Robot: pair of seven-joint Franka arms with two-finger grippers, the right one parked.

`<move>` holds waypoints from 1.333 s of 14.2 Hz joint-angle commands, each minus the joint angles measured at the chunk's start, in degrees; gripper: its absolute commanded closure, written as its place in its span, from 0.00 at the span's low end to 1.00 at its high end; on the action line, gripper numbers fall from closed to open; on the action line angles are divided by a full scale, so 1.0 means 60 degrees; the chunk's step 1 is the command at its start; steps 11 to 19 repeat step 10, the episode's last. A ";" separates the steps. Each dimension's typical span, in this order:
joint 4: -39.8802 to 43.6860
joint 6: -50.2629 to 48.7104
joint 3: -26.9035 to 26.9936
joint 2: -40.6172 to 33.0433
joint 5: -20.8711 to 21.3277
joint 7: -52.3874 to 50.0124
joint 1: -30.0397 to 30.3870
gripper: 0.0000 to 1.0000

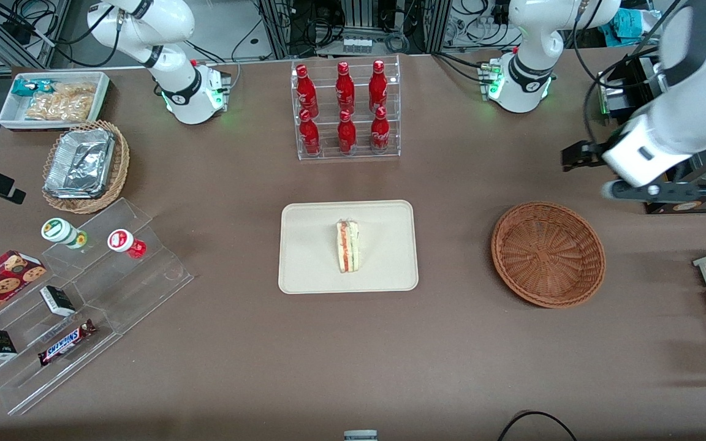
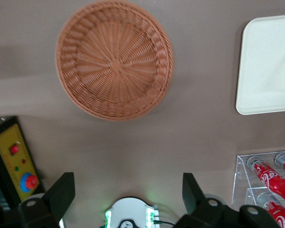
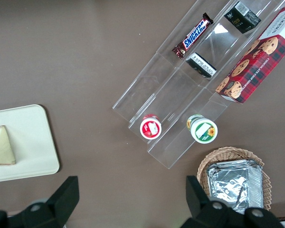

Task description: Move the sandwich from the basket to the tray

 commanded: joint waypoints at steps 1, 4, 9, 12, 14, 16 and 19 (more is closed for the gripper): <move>0.0274 -0.0053 -0.0114 -0.0301 0.0134 0.0336 0.0312 0.00; 0.0274 0.0342 0.0076 -0.0434 0.0252 0.0293 0.0254 0.00; 0.0173 0.0520 0.1278 -0.0477 0.0120 0.0146 -0.0962 0.00; 0.0186 0.0360 0.1278 -0.0492 0.0120 0.0146 -0.0977 0.00; 0.0186 0.0360 0.1278 -0.0492 0.0120 0.0146 -0.0977 0.00; 0.0186 0.0360 0.1278 -0.0492 0.0120 0.0146 -0.0977 0.00; 0.0186 0.0360 0.1278 -0.0492 0.0120 0.0146 -0.0977 0.00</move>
